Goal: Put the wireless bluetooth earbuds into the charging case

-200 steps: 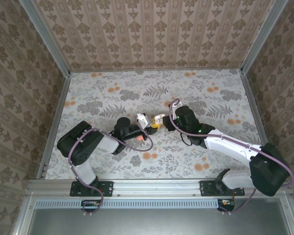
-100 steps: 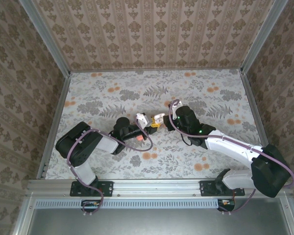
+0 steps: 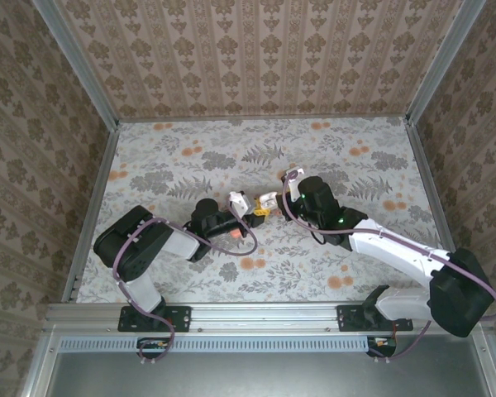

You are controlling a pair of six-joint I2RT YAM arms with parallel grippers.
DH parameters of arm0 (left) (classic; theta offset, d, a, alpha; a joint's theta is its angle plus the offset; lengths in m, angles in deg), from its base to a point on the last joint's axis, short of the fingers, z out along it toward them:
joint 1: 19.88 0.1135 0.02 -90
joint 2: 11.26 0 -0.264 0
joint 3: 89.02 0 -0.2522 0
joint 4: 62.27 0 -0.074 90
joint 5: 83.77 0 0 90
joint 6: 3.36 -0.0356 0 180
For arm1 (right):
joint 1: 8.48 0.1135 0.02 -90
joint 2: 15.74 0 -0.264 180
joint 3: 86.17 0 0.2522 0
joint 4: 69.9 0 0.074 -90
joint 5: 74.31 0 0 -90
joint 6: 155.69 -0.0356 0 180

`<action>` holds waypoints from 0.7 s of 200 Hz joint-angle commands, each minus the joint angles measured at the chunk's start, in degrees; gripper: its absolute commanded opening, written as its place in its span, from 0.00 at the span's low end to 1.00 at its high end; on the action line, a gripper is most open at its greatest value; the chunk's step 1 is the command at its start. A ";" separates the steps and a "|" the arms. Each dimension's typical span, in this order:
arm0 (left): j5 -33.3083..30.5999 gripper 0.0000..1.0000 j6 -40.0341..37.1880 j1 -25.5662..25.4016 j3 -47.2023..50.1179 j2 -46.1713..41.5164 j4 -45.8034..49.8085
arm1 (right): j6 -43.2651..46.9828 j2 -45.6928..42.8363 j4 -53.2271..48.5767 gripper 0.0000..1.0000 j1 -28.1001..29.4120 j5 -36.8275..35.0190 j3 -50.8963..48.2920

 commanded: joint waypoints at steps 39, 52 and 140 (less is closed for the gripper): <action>-2.48 0.01 2.51 1.58 3.35 -0.57 -2.24 | 7.00 -2.46 -14.32 0.18 -3.88 8.40 4.01; -3.45 0.00 2.68 1.80 4.05 -0.78 -2.26 | 8.01 -1.63 -17.35 0.17 -4.63 10.30 4.63; -10.28 0.00 3.54 4.97 9.95 -6.89 0.48 | 9.57 16.05 -30.81 0.16 -5.97 20.98 9.04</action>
